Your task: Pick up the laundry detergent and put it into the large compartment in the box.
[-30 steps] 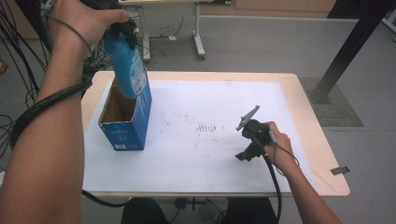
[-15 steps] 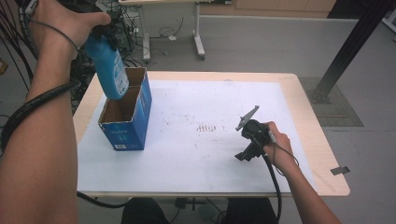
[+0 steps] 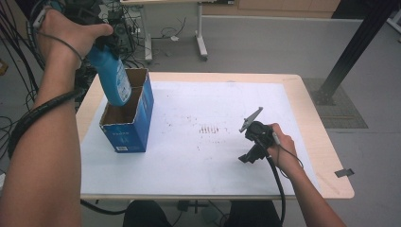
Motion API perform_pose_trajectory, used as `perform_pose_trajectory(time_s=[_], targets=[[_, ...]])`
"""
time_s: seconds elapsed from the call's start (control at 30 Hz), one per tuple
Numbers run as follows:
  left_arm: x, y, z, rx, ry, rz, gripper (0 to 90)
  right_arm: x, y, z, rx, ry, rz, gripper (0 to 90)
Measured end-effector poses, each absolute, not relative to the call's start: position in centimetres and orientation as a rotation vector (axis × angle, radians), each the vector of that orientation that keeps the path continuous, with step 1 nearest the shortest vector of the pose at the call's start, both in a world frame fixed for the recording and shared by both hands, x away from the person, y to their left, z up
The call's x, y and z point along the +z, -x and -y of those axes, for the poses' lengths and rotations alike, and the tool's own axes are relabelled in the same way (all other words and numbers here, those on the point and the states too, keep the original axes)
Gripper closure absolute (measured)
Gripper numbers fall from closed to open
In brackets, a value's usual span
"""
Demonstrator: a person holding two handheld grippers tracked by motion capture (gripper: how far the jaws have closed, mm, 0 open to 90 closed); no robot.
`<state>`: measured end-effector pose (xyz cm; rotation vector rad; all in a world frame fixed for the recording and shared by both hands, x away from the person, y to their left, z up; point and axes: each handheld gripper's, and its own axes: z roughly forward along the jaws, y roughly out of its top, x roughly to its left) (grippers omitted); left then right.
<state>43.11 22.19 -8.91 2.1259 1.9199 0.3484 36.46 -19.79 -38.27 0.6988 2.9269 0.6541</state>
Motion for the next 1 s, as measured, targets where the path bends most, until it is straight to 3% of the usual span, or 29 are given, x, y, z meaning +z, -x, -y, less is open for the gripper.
perform_pose_trajectory(time_s=[1.0], targets=[[-16.4,-43.8,-23.1,0.264,-2.166,-1.949,37.6,-38.9,-36.5,19.1,0.640,-0.697,-2.948,6.8]])
